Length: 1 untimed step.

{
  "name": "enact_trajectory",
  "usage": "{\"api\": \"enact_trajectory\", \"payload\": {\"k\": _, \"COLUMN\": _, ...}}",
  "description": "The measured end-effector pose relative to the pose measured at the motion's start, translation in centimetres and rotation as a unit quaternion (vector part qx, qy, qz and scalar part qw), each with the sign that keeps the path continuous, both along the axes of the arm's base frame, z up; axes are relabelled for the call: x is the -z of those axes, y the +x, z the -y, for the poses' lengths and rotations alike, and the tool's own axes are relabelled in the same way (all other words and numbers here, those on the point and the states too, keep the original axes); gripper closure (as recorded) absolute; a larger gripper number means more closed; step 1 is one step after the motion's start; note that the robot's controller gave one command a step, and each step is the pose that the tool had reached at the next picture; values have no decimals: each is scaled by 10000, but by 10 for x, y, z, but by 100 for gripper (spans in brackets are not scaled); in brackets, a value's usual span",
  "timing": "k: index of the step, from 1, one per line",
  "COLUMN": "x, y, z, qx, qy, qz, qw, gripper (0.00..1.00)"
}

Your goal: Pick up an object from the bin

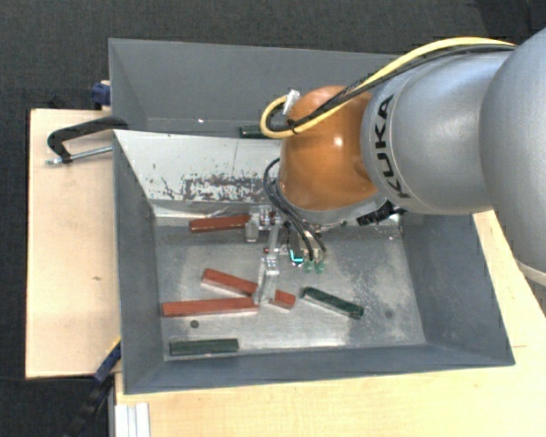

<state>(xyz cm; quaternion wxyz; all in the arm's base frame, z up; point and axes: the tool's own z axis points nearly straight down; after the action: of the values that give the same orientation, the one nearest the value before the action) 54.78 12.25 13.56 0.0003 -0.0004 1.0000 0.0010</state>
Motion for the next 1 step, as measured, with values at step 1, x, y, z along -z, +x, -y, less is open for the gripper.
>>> {"api": "enact_trajectory", "payload": {"k": 1, "x": 0, "y": 0, "z": 0, "qx": 2, "qy": -1, "qz": 0, "qw": 10000, "gripper": 0}}
